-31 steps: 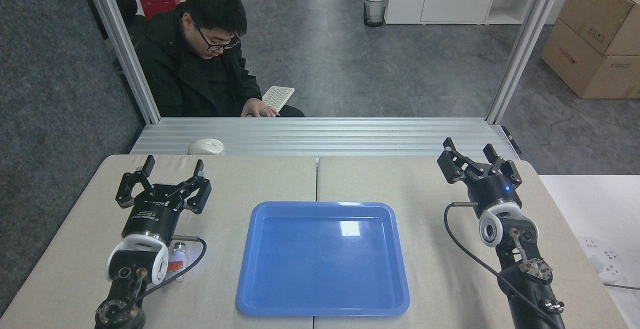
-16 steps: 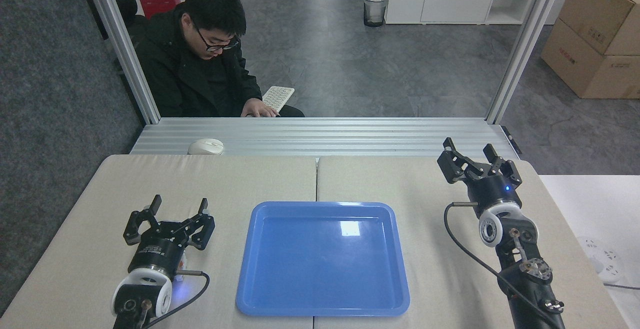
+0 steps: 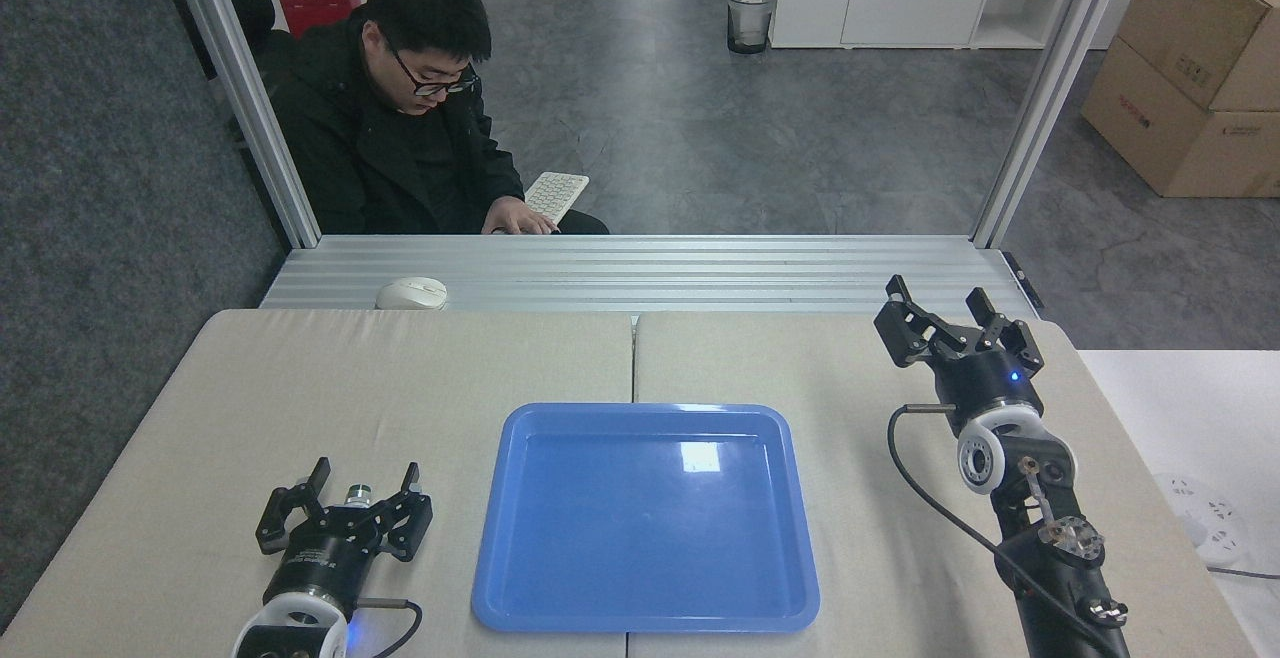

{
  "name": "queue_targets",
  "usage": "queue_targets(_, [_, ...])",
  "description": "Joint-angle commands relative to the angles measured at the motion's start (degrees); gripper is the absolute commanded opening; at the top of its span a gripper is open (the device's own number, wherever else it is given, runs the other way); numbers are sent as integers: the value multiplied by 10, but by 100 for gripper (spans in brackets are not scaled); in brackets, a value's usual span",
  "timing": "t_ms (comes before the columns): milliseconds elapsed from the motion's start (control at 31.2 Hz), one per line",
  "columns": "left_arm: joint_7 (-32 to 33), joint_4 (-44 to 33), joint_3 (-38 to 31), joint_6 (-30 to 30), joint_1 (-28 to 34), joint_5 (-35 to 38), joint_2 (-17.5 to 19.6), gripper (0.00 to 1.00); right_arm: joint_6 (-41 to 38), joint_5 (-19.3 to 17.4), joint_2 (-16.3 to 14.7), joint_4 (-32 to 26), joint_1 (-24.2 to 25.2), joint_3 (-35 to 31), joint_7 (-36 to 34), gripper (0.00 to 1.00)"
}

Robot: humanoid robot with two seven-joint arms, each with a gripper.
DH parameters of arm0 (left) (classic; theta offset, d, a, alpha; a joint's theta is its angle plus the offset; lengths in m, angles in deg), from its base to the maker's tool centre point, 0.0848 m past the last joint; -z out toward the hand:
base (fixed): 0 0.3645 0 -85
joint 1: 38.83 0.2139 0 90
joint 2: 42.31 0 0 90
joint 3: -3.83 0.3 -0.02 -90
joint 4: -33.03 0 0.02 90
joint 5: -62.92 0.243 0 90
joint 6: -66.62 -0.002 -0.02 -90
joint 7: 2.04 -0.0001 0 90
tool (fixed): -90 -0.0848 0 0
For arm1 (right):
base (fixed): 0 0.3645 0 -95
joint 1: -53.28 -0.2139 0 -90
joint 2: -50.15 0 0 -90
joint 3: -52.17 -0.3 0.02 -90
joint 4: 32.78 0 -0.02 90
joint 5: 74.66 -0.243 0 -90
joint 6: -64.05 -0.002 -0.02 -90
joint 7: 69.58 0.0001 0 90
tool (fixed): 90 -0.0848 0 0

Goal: Pick up switch part and place in tray
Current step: 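Close the left gripper on the switch part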

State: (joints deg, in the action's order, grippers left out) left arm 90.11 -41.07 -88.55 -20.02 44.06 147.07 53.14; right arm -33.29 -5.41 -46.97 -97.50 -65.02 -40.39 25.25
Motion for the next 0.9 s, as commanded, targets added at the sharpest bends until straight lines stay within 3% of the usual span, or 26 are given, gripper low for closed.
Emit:
queue_targets(0, [0, 33, 0, 0, 16, 1, -4, 100, 0, 0, 0, -1, 0, 0, 0, 100])
queue_targets(416, [0, 28, 1, 0, 61, 8, -4, 99, 0, 0, 0, -1, 0, 1, 0, 100])
queue_targets(512, [0, 28, 0, 0, 63, 10, -4, 95, 0, 0, 0, -1, 0, 1, 0, 100])
queue_targets(608, [0, 28, -1, 0, 64, 17, -4, 77, 0, 0, 0, -1, 1, 1, 0, 100])
queue_targets(800, [3, 22, -1, 0, 63, 19, -4, 10, 0, 0, 0, 0, 0, 1, 0, 100])
queue_targets(864, [3, 22, -2, 0, 63, 18, -4, 5, 0, 0, 0, 0, 0, 1, 0, 100])
